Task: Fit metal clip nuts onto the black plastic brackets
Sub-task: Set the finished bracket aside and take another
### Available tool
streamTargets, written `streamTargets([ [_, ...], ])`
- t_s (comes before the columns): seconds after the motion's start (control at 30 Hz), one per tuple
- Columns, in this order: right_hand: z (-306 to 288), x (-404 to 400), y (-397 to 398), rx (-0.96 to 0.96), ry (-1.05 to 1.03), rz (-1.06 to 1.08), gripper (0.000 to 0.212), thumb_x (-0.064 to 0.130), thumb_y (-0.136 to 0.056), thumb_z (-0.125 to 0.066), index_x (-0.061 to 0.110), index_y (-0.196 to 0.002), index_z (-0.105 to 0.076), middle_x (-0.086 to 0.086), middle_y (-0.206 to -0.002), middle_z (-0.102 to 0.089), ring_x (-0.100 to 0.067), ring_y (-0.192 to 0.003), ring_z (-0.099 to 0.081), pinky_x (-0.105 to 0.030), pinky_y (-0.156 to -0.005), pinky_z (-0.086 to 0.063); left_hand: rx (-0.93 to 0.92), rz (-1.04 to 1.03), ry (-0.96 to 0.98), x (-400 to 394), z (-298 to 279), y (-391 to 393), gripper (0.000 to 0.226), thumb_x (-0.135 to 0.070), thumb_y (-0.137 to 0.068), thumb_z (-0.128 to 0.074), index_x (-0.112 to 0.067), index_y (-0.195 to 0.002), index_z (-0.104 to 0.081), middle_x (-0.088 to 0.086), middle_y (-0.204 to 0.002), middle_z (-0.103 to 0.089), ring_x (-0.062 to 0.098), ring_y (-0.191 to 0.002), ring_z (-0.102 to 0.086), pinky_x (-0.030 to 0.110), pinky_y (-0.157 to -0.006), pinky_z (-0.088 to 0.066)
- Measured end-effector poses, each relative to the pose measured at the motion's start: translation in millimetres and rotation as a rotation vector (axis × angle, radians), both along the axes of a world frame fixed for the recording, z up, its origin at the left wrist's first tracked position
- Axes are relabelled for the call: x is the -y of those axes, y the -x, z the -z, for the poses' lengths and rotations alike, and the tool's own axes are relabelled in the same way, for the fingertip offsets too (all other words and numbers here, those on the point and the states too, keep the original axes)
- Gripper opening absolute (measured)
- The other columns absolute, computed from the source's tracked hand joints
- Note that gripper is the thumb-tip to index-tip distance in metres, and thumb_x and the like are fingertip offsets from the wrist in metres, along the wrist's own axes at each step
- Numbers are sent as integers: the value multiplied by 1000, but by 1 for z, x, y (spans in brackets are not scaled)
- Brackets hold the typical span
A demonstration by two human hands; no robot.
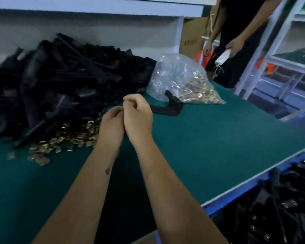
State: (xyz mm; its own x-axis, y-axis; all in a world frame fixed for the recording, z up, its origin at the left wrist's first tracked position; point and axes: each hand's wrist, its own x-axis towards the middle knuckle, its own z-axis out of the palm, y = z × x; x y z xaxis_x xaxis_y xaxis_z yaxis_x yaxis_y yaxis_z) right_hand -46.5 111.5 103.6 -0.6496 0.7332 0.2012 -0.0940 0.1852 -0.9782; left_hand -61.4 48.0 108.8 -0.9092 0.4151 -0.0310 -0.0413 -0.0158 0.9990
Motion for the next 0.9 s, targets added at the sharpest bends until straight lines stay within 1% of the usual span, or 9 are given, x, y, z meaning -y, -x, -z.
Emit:
streamTargets([
  [0.1,7,21,34,79,-120,-105,17,20,-92,-49,26,-101,-63,9,-102,-62,-4,-90,-57,-27,-75,-48,-45,-193,31,28,11,23,27,-13,-97,-44,-20,-89,-69,-4,-73,-71,6,-62,-64,20,-49,-50],
  [0.23,26,19,54,174,-284,-35,21,14,-93,-49,24,-104,-64,8,-104,-60,-11,-94,-56,-30,-76,-47,-127,-222,85,44,35,39,26,-11,-98,-45,-16,-91,-70,1,-83,-68,12,-73,-60,29,-65,-49],
  [0.4,25,-33,47,273,-450,256,32,11,-91,-48,16,-115,-68,-6,-117,-65,-28,-111,-57,-39,-96,-44,-134,-235,85,37,48,54,29,-10,-98,-46,-23,-83,-68,-11,-60,-62,4,-50,-50,22,-47,-42],
  [0.5,30,-59,39,578,-601,274,49,16,-91,-49,15,-140,-51,-12,-139,-54,-32,-133,-41,-44,-113,-26,-140,-219,101,32,46,60,27,-9,-97,-46,-21,-84,-67,-13,-57,-61,2,-47,-48,18,-42,-39],
  [0.57,34,-61,40,785,-624,233,52,22,-92,-46,16,-143,-45,-9,-148,-44,-29,-143,-26,-54,-119,-6,-147,-215,100,31,46,60,27,-8,-96,-46,-20,-85,-67,-13,-56,-60,3,-48,-48,19,-42,-39],
  [0.63,35,-58,45,888,-685,245,44,27,-91,-46,17,-133,-52,-8,-141,-46,-29,-139,-29,-60,-116,-3,-142,-204,84,32,46,59,27,-8,-96,-46,-20,-84,-67,-12,-56,-59,5,-51,-48,20,-44,-40],
  [0.73,35,-54,46,940,-771,318,27,29,-94,-49,15,-113,-61,-11,-126,-48,-33,-126,-33,-56,-110,-16,-95,-178,51,34,46,60,28,-8,-97,-47,-21,-84,-68,-12,-57,-59,9,-55,-48,22,-47,-39],
  [0.83,39,-49,44,905,-827,381,26,31,-99,-51,12,-114,-60,-15,-120,-49,-35,-119,-35,-48,-103,-18,-69,-151,31,37,43,60,29,-7,-97,-46,-20,-84,-69,-12,-57,-60,6,-52,-49,21,-49,-42],
  [0.9,39,-42,45,756,-852,430,28,27,-100,-52,10,-121,-57,-16,-120,-48,-35,-117,-37,-45,-101,-16,-50,-137,-24,38,40,58,29,-5,-98,-46,-17,-83,-68,-10,-58,-60,5,-53,-53,19,-50,-46],
])
